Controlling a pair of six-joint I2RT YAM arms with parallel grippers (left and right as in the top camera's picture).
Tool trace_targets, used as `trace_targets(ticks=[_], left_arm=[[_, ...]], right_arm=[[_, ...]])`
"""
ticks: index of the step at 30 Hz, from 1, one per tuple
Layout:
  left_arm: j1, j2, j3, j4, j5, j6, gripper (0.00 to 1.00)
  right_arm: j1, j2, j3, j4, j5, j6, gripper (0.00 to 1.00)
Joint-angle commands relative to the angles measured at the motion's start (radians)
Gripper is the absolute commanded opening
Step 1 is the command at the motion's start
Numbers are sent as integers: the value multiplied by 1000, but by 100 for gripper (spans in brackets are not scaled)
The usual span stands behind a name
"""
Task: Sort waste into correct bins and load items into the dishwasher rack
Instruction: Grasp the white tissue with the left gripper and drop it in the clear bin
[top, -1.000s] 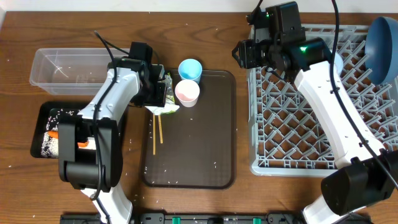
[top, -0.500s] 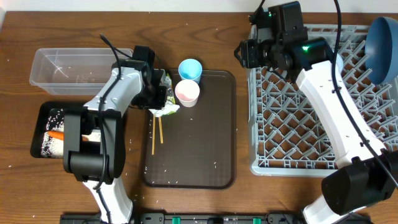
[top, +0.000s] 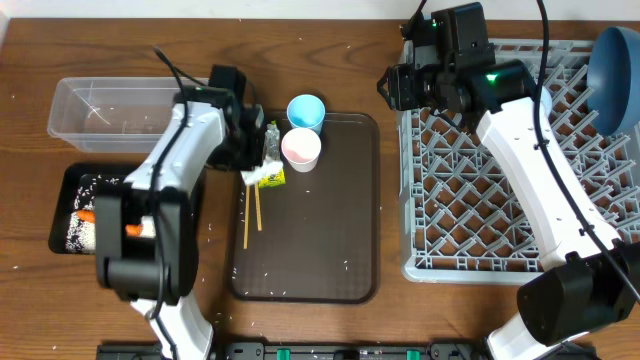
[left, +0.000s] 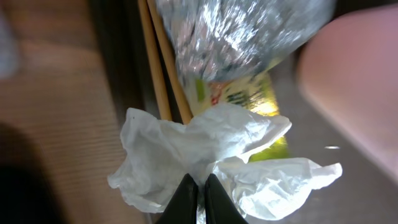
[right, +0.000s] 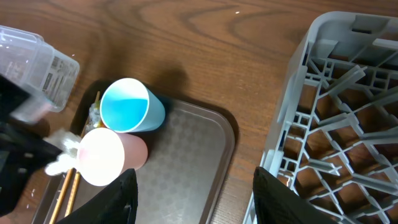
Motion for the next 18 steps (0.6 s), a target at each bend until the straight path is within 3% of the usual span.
trace_targets(ticks=[1,8,18], left_arm=[[1,-124,53,5,-13,-15,6],[45,-248,54,114,-135,-15,6],[191,-163,53,314,-279,-14,6]], right_arm=[[-8,5,2,-4,3,-16,53],[-8,5,2,-13,3,-16,53],[-7,5,2,-16,3,-16,53]])
